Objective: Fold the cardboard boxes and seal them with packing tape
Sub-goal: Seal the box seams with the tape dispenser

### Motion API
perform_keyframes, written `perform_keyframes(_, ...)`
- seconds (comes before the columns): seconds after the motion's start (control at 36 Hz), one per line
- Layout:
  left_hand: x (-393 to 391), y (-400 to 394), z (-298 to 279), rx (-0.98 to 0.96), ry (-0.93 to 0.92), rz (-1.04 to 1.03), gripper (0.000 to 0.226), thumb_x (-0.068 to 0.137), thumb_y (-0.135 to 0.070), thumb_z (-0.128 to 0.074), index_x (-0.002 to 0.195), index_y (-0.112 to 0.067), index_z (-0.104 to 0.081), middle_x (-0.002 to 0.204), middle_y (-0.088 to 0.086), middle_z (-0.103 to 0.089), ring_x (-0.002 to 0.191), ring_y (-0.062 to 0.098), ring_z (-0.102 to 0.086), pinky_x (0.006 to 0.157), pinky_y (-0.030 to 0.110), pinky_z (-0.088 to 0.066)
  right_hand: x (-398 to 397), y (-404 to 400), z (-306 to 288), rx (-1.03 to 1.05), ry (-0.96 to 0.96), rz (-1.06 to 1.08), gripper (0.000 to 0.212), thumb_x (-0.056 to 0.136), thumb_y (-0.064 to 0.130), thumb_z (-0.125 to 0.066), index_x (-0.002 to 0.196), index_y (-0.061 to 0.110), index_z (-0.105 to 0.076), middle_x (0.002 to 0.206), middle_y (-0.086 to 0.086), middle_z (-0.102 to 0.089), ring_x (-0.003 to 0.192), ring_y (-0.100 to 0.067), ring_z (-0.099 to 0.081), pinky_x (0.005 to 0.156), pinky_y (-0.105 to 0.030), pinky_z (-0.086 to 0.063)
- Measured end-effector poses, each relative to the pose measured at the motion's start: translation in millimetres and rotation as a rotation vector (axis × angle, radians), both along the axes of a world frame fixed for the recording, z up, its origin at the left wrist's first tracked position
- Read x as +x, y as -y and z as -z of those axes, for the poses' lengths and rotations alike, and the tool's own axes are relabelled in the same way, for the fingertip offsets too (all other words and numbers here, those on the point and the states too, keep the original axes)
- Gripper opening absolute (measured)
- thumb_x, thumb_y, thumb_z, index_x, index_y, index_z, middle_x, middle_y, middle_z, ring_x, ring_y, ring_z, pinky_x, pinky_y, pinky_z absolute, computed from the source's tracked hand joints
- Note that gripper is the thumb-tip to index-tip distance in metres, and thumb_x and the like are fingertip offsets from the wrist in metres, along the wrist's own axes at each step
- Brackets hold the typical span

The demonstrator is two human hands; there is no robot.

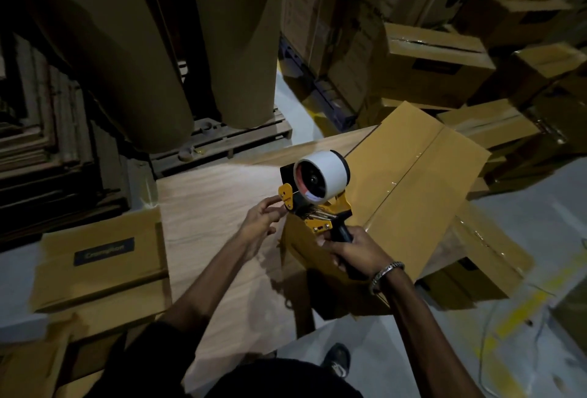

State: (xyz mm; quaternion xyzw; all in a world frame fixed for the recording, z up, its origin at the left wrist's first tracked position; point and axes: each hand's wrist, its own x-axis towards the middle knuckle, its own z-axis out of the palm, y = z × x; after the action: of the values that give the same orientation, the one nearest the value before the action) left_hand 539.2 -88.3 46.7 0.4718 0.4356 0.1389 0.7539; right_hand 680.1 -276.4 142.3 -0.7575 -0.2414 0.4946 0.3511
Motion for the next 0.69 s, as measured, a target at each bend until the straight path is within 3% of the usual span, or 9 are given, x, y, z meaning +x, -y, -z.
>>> perform_keyframes(0.11,-2.6,22.7,11.2,0.241,0.057,-0.183,0.018,0.096,-0.029,-0.076,0.112,-0.036,-0.07,0.104,-0.004,-0.072,0.096,0.013,-0.065,0.077,0.03,-0.052,-0.3,-1.6,-0.1,0.009,-0.033,0.015,0.016,0.093,0.026,-0.077,0.104,0.013,-0.076,0.06,0.0,-0.06,0.055,-0.015,-0.055,0.054,-0.03,-0.044)
perform_keyframes(0.33,-7.1,31.3,11.0,0.708,0.11,-0.123,0.017,0.093,-0.003,-0.076,0.108,-0.011,-0.08,0.11,-0.003,-0.076,0.106,0.013,-0.071,0.092,0.033,-0.057,2.3,-1.0,-3.2,-0.001,-0.081,0.007,0.017,0.096,0.02,-0.074,0.109,0.009,-0.075,0.059,0.001,-0.058,0.048,-0.009,-0.052,0.049,-0.023,-0.042)
perform_keyframes(0.56,-14.8,20.6,7.6,0.726,0.143,-0.026,0.032,0.089,-0.001,-0.079,0.113,-0.023,-0.081,0.117,-0.009,-0.077,0.116,0.01,-0.071,0.103,0.034,-0.056,2.9,-2.2,-5.1,-0.001,-0.075,-0.015,0.015,0.097,0.018,-0.073,0.106,0.007,-0.074,0.057,-0.003,-0.057,0.043,-0.012,-0.048,0.047,-0.023,-0.041)
perform_keyframes(0.69,-15.2,12.6,9.2,0.747,0.126,0.002,0.03,0.087,-0.003,-0.082,0.115,-0.016,-0.081,0.116,-0.004,-0.077,0.114,0.013,-0.073,0.101,0.041,-0.059,2.2,-2.5,-3.6,-0.005,-0.031,-0.028,0.007,0.095,0.022,-0.074,0.098,0.016,-0.074,0.059,-0.003,-0.059,0.051,-0.018,-0.052,0.054,-0.03,-0.043)
